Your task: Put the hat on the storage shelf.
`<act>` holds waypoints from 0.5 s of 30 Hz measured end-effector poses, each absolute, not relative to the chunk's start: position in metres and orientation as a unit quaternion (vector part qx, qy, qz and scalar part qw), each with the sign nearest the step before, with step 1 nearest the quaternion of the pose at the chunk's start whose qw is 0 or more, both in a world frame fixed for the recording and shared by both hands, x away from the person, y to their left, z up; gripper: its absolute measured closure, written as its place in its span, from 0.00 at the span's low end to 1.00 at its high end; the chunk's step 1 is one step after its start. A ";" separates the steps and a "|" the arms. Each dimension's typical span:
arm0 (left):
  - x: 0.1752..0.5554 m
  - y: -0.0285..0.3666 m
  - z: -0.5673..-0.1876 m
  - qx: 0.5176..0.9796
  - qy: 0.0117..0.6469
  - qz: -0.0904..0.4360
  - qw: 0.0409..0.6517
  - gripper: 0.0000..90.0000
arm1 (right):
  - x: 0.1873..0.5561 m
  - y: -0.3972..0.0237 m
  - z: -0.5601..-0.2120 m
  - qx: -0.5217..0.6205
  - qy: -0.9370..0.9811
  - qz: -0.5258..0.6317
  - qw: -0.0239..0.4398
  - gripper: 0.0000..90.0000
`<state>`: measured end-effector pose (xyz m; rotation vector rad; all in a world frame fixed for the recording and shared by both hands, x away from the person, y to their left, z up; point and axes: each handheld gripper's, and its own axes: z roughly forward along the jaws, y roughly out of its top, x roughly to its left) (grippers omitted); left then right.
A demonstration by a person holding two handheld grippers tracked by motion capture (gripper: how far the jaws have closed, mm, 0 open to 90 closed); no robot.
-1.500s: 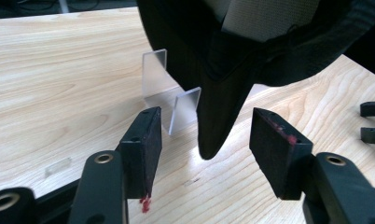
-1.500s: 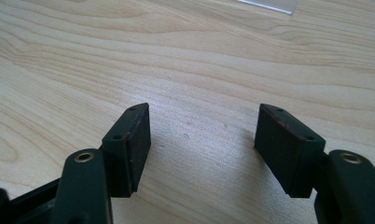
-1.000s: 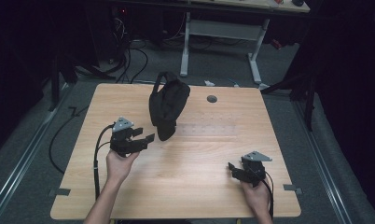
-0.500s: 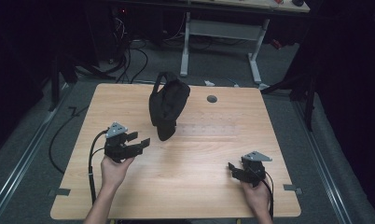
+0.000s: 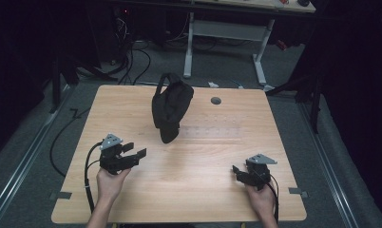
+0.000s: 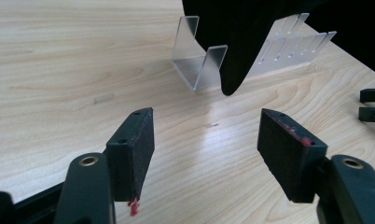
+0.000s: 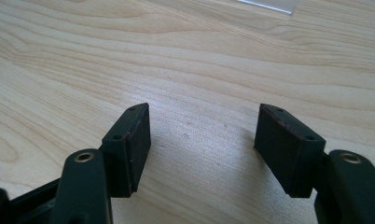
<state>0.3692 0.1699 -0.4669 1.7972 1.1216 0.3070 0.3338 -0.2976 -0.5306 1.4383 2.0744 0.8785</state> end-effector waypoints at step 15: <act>0.361 0.175 -0.496 0.738 0.482 0.124 0.456 0.40 | 0.334 -0.298 -0.531 0.524 0.755 0.320 0.232 0.40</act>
